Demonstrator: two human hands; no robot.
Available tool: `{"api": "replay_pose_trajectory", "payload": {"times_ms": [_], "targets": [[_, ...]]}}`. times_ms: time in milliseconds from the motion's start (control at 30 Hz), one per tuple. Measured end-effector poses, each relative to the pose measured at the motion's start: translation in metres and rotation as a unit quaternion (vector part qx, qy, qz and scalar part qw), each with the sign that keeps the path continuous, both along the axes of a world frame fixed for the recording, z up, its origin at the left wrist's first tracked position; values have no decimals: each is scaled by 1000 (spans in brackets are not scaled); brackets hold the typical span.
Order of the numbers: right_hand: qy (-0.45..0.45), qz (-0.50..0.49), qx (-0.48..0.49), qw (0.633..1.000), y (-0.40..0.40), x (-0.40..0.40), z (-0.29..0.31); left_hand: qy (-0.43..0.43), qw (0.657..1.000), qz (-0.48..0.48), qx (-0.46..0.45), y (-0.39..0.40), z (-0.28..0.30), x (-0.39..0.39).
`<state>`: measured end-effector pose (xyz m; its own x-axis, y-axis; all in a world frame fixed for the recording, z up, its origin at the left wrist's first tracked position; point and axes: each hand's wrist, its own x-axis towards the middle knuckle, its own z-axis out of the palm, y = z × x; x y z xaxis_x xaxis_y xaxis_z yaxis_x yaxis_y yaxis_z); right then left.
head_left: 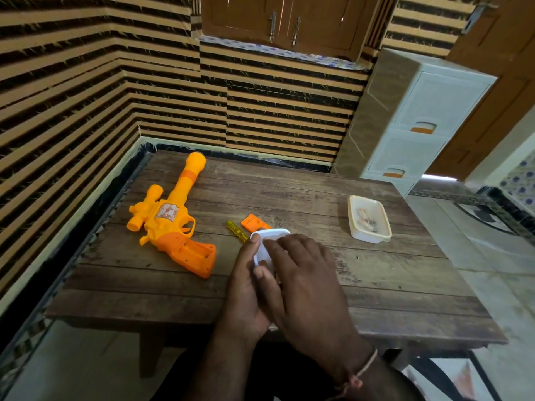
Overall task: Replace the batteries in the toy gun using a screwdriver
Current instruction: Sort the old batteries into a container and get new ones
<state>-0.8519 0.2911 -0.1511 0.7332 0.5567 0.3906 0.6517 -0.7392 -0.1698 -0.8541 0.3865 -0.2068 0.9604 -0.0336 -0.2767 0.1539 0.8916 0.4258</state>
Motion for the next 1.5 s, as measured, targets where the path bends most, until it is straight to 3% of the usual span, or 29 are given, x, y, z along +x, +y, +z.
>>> {"api": "replay_pose_trajectory", "payload": {"times_ms": [200, 433, 1200, 1500], "targets": [[-5, 55, -65, 996, -7, 14, -5, -20, 999, 30, 12, -1, 4, 1], [-55, 51, 34, 997, -12, 19, -11, -10, 999, 39, 24, 1, 8, -1], [-3, 0, 71, 997, -1, 11, -30, 41, 998, 42, 13, 1, 17, -2], [-40, 1, -62, 997, 0, 10, -26, 36, 996, 72, 29, 1, 22, -3]]}}
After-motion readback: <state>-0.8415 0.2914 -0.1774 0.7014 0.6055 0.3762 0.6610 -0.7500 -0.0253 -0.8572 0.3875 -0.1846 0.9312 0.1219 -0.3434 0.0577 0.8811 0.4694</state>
